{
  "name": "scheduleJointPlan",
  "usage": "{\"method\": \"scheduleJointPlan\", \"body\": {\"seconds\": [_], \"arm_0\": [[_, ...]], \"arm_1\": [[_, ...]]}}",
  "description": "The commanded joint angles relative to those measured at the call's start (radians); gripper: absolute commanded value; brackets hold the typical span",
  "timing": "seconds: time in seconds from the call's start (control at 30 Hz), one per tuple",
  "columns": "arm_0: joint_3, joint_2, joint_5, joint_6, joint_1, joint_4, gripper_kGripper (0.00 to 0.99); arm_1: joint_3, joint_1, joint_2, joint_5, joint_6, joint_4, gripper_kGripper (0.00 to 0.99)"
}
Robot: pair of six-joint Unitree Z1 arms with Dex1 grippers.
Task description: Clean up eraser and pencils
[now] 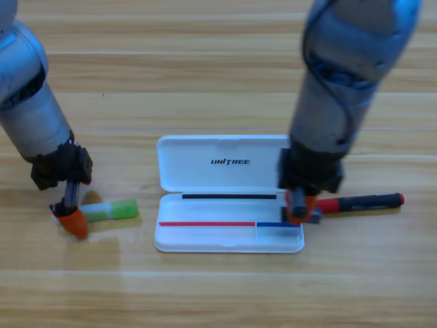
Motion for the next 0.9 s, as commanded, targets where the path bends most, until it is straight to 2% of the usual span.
{"method": "scheduleJointPlan", "body": {"seconds": [0.03, 0.2, 0.43, 0.63, 0.7, 0.8, 0.83, 0.87, 0.9], "arm_0": [[0.038, 0.050, 0.002, -0.011, -0.036, -0.035, 0.971], [0.044, 0.055, -0.001, -0.013, -0.038, -0.046, 0.834], [0.058, 0.055, 0.002, 0.007, -0.041, -0.072, 0.589], [0.070, 0.058, -0.001, 0.035, -0.041, -0.084, 0.221], [0.070, 0.057, -0.001, 0.044, -0.041, -0.087, 0.000], [0.084, 0.044, -0.002, 0.044, -0.041, -0.106, 0.000], [0.086, 0.041, -0.002, 0.044, -0.041, -0.106, 0.000], [0.086, 0.038, -0.002, 0.046, -0.041, -0.104, 0.000], [0.084, 0.032, 0.001, 0.044, -0.041, -0.099, 0.000]], "arm_1": [[-0.068, 0.033, 0.128, -0.012, -0.005, 0.014, 0.000], [-0.087, 0.034, 0.154, -0.012, -0.005, 0.015, 0.000], [-0.084, 0.034, 0.169, -0.012, -0.007, 0.014, 0.000], [-0.088, 0.034, 0.177, -0.012, -0.007, 0.014, 0.000], [-0.091, 0.034, 0.180, -0.012, -0.007, 0.014, 0.000], [-0.094, 0.034, 0.183, -0.013, -0.007, 0.014, 0.000], [-0.096, 0.034, 0.183, -0.015, -0.007, 0.014, 0.043], [-0.097, 0.034, 0.185, -0.018, -0.007, 0.014, 0.190], [-0.097, 0.034, 0.186, -0.023, -0.007, 0.014, 0.270]]}}
